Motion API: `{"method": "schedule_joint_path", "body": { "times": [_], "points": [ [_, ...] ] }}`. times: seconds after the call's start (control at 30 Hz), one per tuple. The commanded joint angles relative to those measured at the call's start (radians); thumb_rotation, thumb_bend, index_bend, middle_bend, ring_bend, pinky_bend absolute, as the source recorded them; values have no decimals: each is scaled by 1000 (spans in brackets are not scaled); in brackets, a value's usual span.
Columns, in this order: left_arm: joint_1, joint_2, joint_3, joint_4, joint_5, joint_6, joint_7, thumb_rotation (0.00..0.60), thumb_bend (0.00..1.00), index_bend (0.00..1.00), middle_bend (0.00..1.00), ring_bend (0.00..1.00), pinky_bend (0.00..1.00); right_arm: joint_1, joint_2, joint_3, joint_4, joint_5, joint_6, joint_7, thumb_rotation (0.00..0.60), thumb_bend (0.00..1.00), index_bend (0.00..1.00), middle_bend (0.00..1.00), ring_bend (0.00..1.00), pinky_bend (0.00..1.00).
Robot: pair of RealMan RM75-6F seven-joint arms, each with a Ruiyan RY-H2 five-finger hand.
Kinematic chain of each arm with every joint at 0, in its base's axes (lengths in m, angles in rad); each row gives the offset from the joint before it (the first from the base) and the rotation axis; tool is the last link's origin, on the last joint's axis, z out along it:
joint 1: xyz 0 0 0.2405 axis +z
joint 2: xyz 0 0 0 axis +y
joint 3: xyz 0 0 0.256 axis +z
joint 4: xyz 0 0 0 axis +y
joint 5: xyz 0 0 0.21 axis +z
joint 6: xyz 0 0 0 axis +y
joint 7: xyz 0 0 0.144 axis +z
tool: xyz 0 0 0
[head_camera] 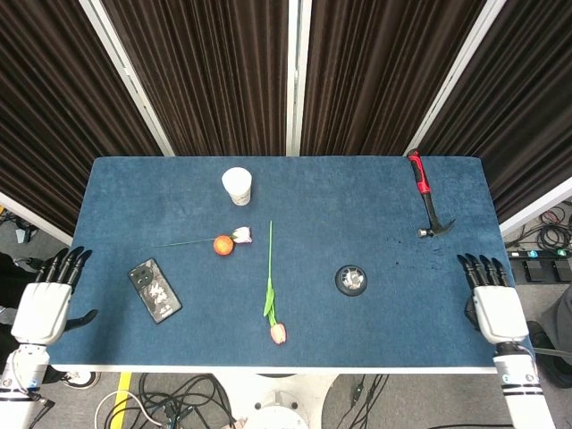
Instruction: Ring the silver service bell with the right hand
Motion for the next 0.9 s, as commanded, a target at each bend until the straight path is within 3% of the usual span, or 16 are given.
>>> {"method": "schedule_joint_path", "body": {
  "times": [0.03,0.1,0.2,0.27,0.6,0.9],
  "points": [
    [-1,-1,0,0,-3,-3,2,600,107,66,53,0,146,41,-29,-2,-17,-28,-34,-62,600,1000,0,464,301,288],
    [0,-2,1,3,-6,-3,0,600,108,66,54,0,146,62,-46,-4,-21,-43,-52,-94,600,1000,0,653,478,435],
    [4,-1,2,6,-9,0,-6,600,107,66,53,0,147,96,-80,-11,-20,-52,-93,-156,600,1000,0,804,609,526],
    [6,1,2,9,-11,3,-11,600,107,66,54,0,147,116,-105,-16,-21,-47,-125,-200,600,1000,0,849,648,545],
    [11,8,1,23,-22,2,-36,600,107,66,53,0,147,179,-203,-12,-23,68,-231,-363,600,1000,0,879,697,608],
    [15,14,-1,30,-26,6,-54,600,108,66,54,0,147,207,-241,-12,-28,133,-246,-446,600,1000,0,882,698,627]
  ]
}}
